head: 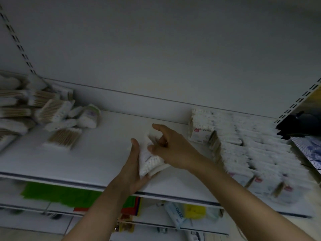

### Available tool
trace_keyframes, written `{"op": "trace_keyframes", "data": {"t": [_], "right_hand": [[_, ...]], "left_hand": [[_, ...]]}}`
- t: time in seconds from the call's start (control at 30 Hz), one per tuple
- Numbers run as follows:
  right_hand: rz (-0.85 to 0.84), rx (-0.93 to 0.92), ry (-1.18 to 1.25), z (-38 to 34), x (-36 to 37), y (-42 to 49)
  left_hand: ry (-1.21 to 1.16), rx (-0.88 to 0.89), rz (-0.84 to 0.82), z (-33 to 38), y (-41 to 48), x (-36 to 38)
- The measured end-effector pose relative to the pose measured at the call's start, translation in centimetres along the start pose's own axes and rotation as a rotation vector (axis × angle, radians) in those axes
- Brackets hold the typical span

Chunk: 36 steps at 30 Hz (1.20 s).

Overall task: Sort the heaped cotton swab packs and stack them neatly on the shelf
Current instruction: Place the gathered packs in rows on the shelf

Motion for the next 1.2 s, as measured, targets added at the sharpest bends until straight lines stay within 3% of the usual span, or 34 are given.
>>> {"op": "trace_keyframes", "data": {"t": [0.1, 0.3, 0.43, 0.57, 0.63, 0.73, 0.87, 1.0, 1.1, 1.2], "right_hand": [[-0.047, 0.058, 0.185, 0.6, -0.2, -0.7], [0.107, 0.152, 0.680, 2.2, -1.0, -2.7], [0.209, 0.065, 0.241, 2.8, -3.8, -3.7], [0.046, -0.003, -0.041, 3.6, -7.4, -3.9], [0.204, -0.018, -0.112, 4.6, -10.3, -3.7], [0.339, 0.033, -0.199, 7.1, -13.0, -3.2], [0.243, 0.050, -0.409, 9.6, -12.4, -1.3], [0.268, -0.005, -0.779, 9.7, -11.4, 0.5], [0.161, -0.011, -1.000, 10.2, -10.3, 1.2], [0.078, -0.018, -1.068, 10.6, -9.5, 1.5]], "left_hand": [[0.080, 0.054, -0.005, -0.2, 0.0, 1.0], [0.109, 0.192, 0.026, -0.8, 0.4, 1.4], [0.348, 0.354, 0.184, -1.7, 1.6, 1.3], [0.556, 0.531, 0.228, -2.3, 2.0, 1.7], [0.576, 0.569, 0.241, -2.2, 2.3, 1.0], [0.541, 0.540, 0.241, -1.9, 2.7, 0.6], [0.574, 0.533, 0.244, -1.8, 2.5, 1.0], [0.503, 0.493, 0.232, -2.0, 2.7, 0.4], [0.477, 0.475, 0.217, -2.1, 2.6, 0.5], [0.451, 0.481, 0.214, -1.9, 2.6, 0.7]]}}
Point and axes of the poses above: each hand's wrist, its own y-axis towards the middle knuckle, its own x-axis out of the palm, z = x × y, the point moved 4 cm from there along y, towards the middle knuckle, and after that the axes turned 11 degrees about -y, right-handed, at the moved point
